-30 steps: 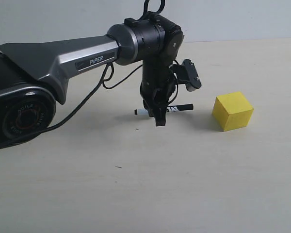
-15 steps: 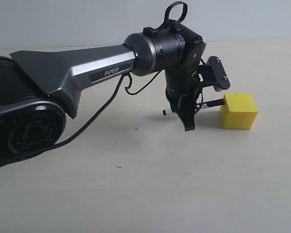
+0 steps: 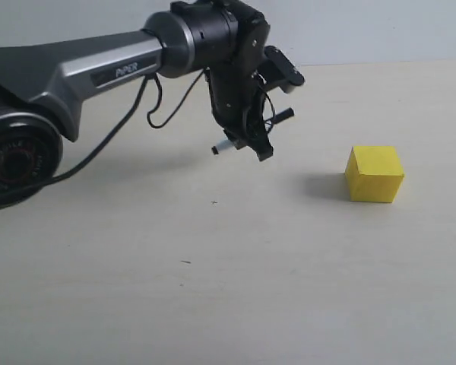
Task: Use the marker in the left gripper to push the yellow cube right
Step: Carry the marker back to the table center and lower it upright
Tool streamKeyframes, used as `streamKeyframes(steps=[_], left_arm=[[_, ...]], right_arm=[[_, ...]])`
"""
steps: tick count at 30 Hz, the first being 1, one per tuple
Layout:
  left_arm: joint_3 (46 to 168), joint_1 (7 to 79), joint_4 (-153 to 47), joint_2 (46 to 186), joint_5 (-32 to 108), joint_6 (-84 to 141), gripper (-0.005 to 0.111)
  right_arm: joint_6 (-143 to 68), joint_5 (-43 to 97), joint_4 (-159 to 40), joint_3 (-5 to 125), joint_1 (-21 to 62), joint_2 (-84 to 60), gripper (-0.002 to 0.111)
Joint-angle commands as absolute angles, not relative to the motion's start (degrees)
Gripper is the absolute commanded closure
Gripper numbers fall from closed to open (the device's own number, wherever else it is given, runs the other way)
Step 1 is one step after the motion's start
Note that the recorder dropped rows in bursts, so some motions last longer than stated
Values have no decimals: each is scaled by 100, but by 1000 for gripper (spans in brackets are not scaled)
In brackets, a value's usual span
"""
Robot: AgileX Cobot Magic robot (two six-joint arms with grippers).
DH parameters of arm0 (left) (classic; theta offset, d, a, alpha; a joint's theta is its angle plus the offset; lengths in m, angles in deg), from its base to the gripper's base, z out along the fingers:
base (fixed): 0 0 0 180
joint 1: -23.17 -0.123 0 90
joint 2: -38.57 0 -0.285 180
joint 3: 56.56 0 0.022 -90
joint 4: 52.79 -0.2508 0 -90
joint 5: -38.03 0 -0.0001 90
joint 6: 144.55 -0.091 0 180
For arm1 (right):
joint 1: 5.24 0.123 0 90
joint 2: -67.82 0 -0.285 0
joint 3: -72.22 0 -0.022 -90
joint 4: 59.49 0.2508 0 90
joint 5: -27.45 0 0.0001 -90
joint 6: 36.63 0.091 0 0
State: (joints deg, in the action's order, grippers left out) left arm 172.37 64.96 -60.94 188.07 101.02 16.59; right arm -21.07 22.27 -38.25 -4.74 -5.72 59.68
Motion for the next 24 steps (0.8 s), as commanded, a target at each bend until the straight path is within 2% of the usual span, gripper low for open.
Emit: streamKeyframes(steps=[1,8,17,24], left_arm=[[17191,6252,-6310,18538,10592,2582,107],[16131,5758,-5935,17889,10799,3301,107],[13246,5812,-5158,16318,8066,4651,107],[13163,6175,-4985,16194,8834,5117,107]], right_arm=[[-2157,2243,-3848,-499,-597,6003,108],[-2157,2243,-3848,-499,-597,6003,108],[-2157,2243,-3848,-499,-597,6003,108],[-2157,2243,-3848,-499,-597,6003,108]])
